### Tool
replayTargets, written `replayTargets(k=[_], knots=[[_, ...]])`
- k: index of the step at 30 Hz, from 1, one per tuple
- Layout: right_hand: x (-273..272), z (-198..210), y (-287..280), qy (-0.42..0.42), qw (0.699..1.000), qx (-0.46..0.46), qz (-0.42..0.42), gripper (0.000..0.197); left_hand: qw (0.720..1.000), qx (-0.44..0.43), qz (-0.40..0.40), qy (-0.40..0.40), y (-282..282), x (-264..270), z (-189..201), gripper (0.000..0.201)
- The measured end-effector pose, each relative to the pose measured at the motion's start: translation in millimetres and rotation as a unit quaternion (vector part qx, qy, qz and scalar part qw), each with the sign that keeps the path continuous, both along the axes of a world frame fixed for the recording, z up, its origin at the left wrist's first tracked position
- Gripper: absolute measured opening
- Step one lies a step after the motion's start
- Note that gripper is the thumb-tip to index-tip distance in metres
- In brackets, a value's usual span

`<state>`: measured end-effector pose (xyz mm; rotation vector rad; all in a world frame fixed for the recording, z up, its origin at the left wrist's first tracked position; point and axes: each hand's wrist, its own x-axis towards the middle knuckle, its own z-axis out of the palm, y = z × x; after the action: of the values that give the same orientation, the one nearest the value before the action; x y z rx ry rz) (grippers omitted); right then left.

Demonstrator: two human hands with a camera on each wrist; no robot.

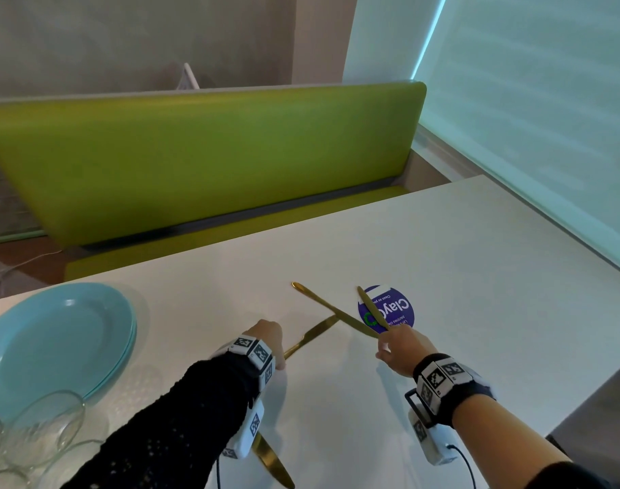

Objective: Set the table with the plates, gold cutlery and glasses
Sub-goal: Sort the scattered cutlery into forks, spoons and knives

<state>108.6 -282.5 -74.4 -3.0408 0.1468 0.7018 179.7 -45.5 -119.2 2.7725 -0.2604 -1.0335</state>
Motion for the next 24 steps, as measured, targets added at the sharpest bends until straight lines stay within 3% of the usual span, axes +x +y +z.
replayTargets(k=[13, 16, 20, 24], knots=[[-6, 0, -3, -0.009, 1.000, 0.006, 0.006, 0.033, 0.994, 0.080, -0.068, -0.038, -5, -16, 13, 0.006], [-8, 0, -3, -0.010, 1.000, 0.007, 0.006, 0.033, 0.991, 0.094, -0.076, -0.054, -5, -19, 12, 0.020], [-11, -1, -4, -0.006, 1.000, -0.001, 0.007, 0.033, 0.992, 0.084, -0.090, -0.029, -4, -19, 24, 0.016], [-11, -1, -3, -0.004, 1.000, 0.006, 0.002, 0.031, 0.996, 0.046, -0.082, 0.003, -3, -16, 34, 0.035]])
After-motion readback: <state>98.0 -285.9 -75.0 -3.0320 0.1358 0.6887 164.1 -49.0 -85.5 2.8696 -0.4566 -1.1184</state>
